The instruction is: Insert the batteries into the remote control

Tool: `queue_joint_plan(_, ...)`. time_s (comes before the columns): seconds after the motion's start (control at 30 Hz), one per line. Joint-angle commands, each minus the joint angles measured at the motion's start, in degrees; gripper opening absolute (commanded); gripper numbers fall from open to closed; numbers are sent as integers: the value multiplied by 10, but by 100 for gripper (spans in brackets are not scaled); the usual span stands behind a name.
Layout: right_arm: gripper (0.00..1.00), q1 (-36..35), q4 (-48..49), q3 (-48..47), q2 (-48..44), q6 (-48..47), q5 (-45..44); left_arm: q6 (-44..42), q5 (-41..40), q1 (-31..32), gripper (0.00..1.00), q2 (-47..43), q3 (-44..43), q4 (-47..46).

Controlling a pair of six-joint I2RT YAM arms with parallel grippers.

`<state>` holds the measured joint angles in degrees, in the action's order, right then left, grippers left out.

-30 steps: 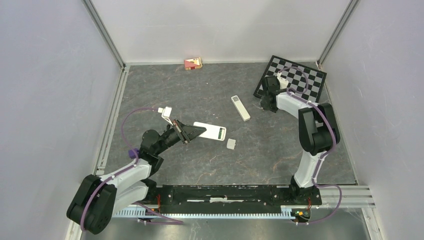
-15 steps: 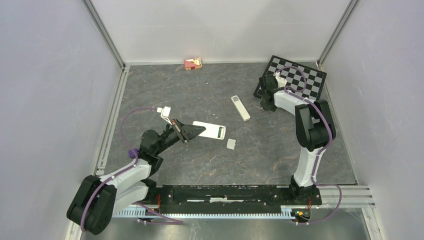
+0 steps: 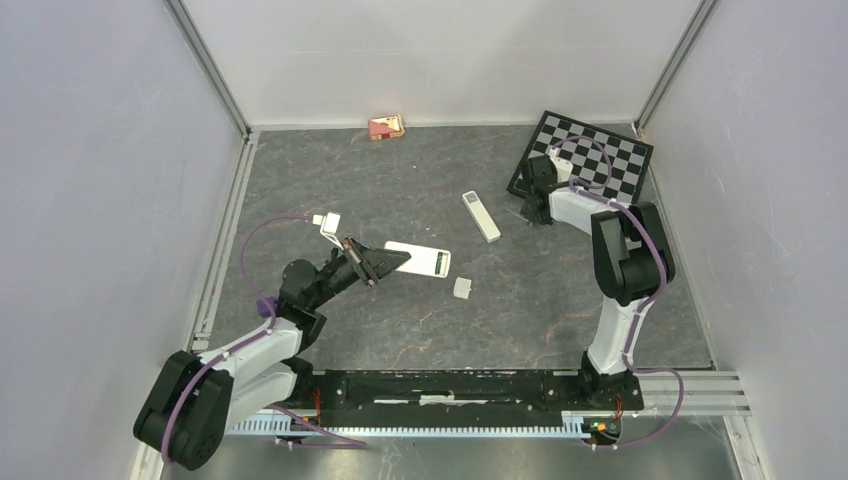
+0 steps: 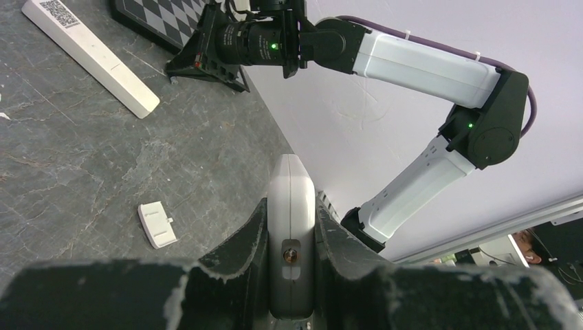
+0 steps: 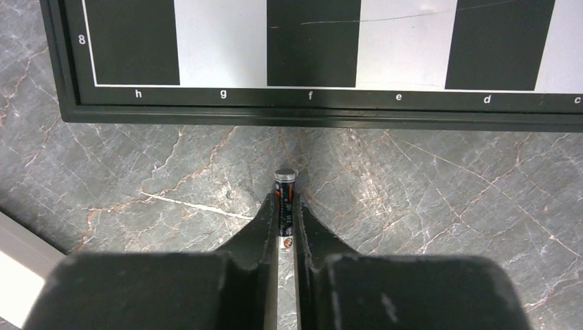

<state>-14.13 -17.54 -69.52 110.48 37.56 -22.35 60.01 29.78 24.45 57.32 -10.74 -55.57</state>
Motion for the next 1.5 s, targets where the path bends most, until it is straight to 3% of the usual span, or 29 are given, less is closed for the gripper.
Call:
queue_joint_plan(0.0,6,1,-14,23,-17,-26,6,-7,-16,-4,2,-7,1,-28)
queue_joint_plan(0.07,0,1,-8,31,-28,-36,11,-8,-25,-4,2,-5,-2,-4)
queue_joint_plan(0.27,0,0,-5,66,-85,-69,42,-19,-43,-3,2,27,-27,87)
queue_joint_plan(0.5,0,-19,-6,160,-177,-91,140,6,1,-3,2,130,-54,55)
queue_joint_plan(0.9,0,-114,-31,220,-345,-36,247,153,6,1,2,399,-73,-218)
queue_joint_plan(1.17,0,-212,6,194,-325,28,265,184,-11,5,2,460,-86,-246)
queue_joint_plan(1.47,0,-239,17,144,-280,30,261,193,-21,6,2,477,-90,-239)
